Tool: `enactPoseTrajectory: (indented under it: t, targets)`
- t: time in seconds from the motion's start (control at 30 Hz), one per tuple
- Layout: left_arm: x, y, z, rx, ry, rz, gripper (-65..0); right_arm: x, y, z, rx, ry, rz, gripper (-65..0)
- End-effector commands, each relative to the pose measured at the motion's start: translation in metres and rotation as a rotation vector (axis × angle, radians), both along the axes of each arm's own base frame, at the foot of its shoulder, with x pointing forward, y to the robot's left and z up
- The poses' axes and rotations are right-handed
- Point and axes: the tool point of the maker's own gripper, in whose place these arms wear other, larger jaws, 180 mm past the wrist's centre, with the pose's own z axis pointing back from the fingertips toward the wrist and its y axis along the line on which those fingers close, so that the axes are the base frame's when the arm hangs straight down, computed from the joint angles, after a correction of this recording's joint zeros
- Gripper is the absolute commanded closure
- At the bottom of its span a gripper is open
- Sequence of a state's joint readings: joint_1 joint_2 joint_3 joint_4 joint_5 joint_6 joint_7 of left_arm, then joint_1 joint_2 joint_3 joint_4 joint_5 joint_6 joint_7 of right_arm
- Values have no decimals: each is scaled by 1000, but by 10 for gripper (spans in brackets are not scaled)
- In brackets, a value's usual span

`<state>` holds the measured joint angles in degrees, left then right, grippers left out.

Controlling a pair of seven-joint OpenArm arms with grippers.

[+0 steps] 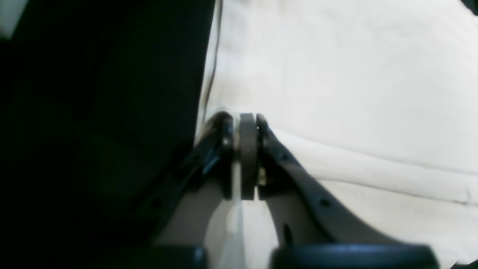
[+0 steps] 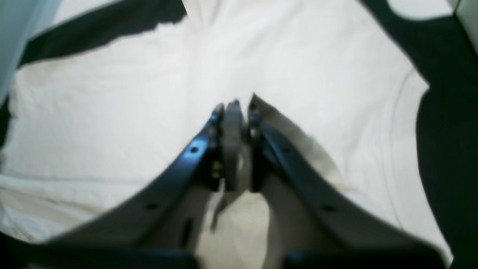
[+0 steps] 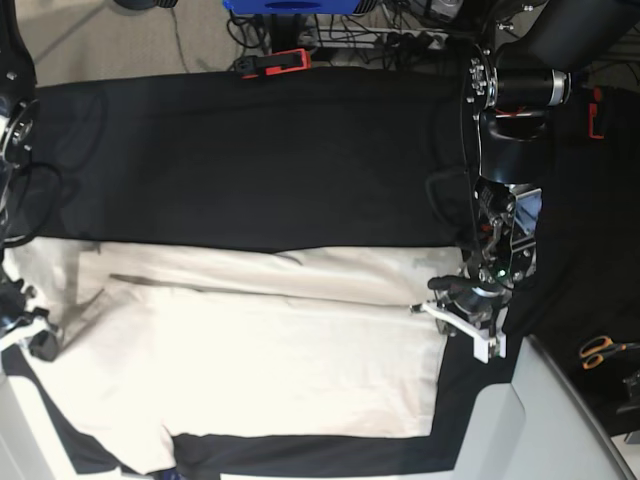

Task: Fold the T-shirt properly
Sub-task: 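Lift the shoulder corners and pull them toward the hem, then lower the held corners onto the shirt and release both grippers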

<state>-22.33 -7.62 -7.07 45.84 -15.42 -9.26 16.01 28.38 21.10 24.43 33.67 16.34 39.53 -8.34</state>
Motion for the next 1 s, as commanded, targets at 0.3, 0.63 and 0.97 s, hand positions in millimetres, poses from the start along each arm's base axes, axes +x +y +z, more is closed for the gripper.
enactPoseTrajectory:
  t: [0.3,0.63,0.97]
  targets:
    - [25,-1,85,33,-251,-21,-543,-8,-60,50,90,-138,-176,-288]
    - [-74,-7,24,69,-123,-64,-533,-150,-103,-25,302,114,-438,-228]
    - [-128,7,-15,94,0,-71,-64,-148,-70,-67,496,186,-431,-230]
